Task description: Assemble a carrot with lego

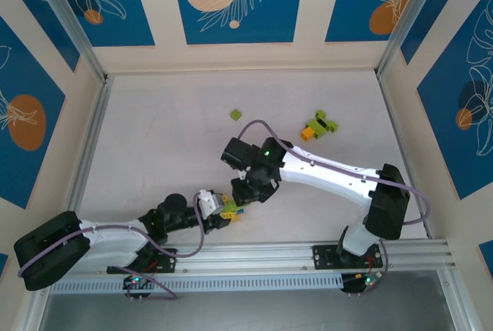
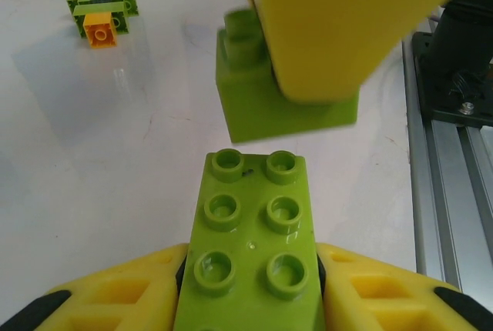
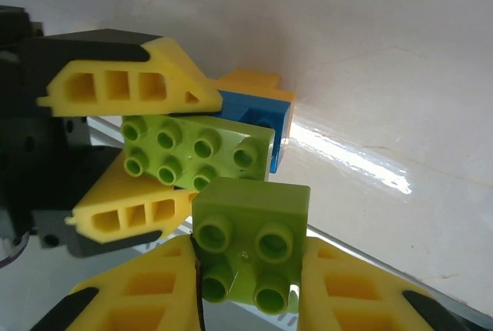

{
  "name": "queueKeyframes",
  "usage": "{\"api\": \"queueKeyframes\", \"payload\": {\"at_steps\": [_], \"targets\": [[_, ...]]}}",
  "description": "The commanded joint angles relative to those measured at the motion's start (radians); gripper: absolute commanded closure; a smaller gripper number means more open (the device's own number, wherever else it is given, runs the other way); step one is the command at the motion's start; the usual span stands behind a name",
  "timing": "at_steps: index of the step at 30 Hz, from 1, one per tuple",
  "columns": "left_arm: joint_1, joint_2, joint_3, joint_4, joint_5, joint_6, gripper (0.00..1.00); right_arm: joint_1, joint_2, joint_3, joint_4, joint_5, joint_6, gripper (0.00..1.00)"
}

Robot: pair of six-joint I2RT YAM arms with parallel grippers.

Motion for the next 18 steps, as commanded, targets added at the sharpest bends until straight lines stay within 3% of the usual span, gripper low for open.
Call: {"api": "queueKeyframes", "payload": {"at_steps": [1, 18], "targets": [[0.009, -0.008, -0.003, 0.036, 0.022, 0.017, 0.60, 0.021, 0.014, -0.013, 0.015, 0.018, 0.052, 0.77], [0.010, 0.030, 0.015, 0.023, 0.035, 0.027, 0.65, 0.037, 0.017, -0.051, 0.045, 0.098, 0.077, 0.77]]}}
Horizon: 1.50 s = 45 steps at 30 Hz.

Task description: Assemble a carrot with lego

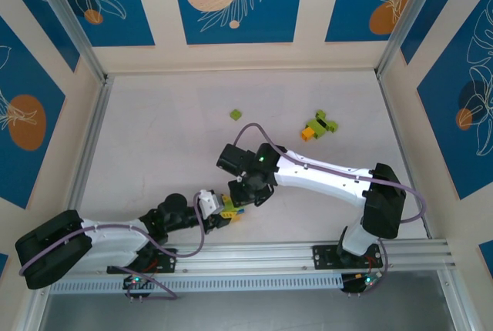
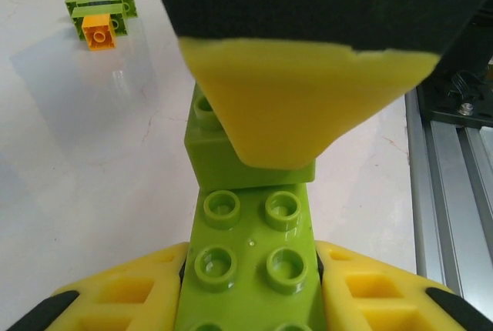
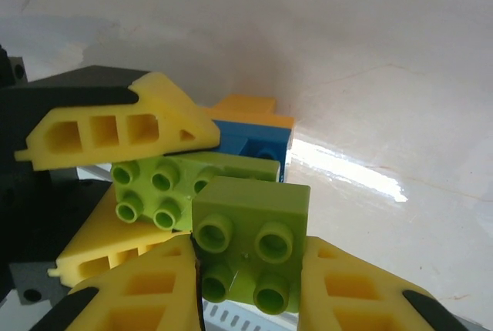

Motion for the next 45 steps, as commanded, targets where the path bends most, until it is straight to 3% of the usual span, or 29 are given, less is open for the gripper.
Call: {"api": "queueKeyframes", "payload": {"at_steps": [1, 24, 45], "targets": [[0.009, 0.015, 0.015, 0.005, 0.028, 0.023, 0.65, 0.008, 0.004, -0.023, -0.012, 0.021, 0.014, 0.77], [0.009, 0.021, 0.015, 0.006, 0.030, 0.031, 0.80, 0.001, -0.017, -0.071, -0.002, 0.037, 0.027, 0.78], [0.009, 0.026, 0.020, -0.003, 0.027, 0.033, 0.83, 0.016, -0.020, -0.134, 0.002, 0.037, 0.088, 0.78]]}}
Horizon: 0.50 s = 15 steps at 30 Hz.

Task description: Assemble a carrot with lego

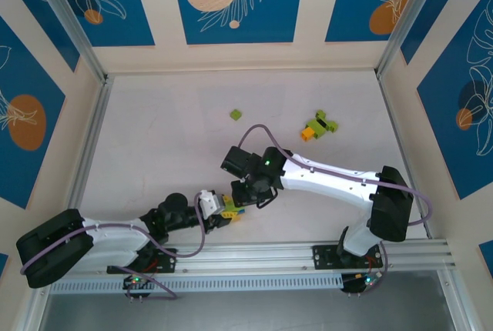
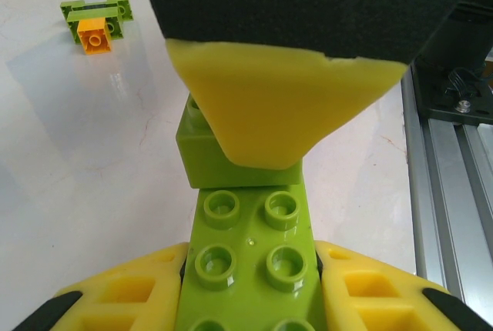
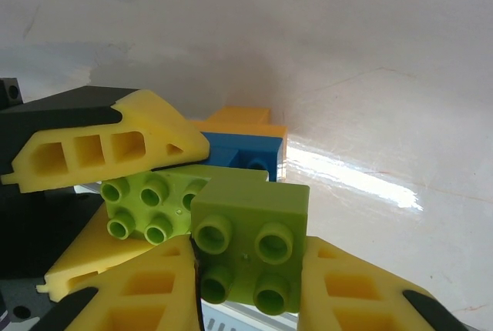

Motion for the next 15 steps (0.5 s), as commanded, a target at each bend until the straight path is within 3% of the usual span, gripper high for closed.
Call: {"api": "queueKeyframes", "payload": {"at_steps": [1, 15], "targets": [[0.009, 0.014, 0.014, -0.010, 0.018, 0.017, 0.83, 0.014, 0.033, -0.062, -0.069, 0.017, 0.026, 0.78], [0.008, 0.018, 0.018, -0.015, 0.016, 0.015, 0.84, 0.020, 0.018, -0.073, -0.096, 0.034, 0.026, 0.78]]}}
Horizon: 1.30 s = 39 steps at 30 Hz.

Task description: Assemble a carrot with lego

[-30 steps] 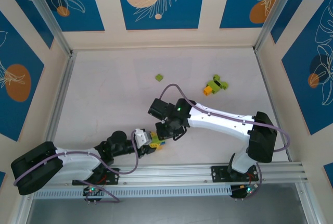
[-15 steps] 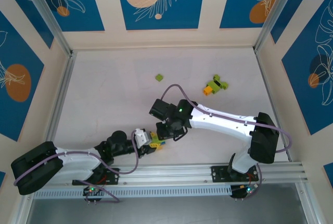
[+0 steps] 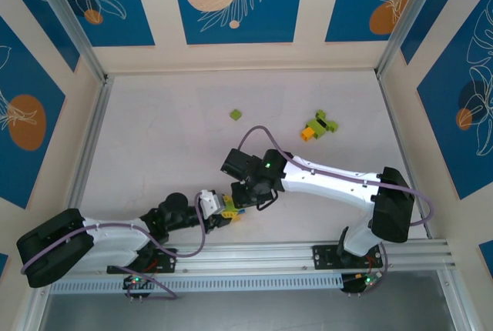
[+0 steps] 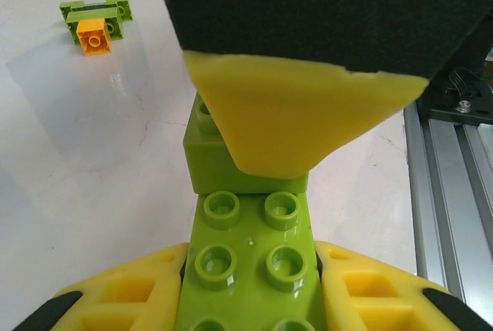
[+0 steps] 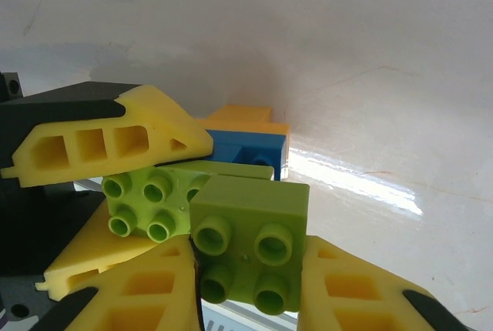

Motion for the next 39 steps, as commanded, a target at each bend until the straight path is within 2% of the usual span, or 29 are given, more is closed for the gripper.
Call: {"api": "queueKeyframes", "payload": {"at_steps": [1, 11, 25, 26, 32, 39], "targets": [[0.008, 0.013, 0.013, -0.015, 0.015, 0.013, 0.84, 0.007, 0.025, -0.062, -0.107, 0.027, 0.026, 0.78], [0.008, 0.015, 0.016, -0.015, 0.014, 0.013, 0.84, 0.007, 0.019, -0.064, -0.151, 0.055, 0.040, 0.78], [0.008, 0.016, 0.019, -0.023, 0.013, 0.015, 0.84, 0.011, 0.017, -0.067, -0.095, 0.036, 0.019, 0.78], [0.008, 0.017, 0.020, -0.023, 0.013, 0.014, 0.84, 0.013, 0.010, -0.061, -0.085, 0.036, 0.011, 0.76], [0.008, 0.021, 0.023, -0.027, 0.013, 0.016, 0.84, 0.027, -0.078, -0.053, 0.007, 0.068, -0.034, 0.49], [0.008, 0.021, 0.024, -0.031, 0.013, 0.016, 0.84, 0.024, -0.157, -0.065, 0.025, 0.097, -0.044, 0.32]]}}
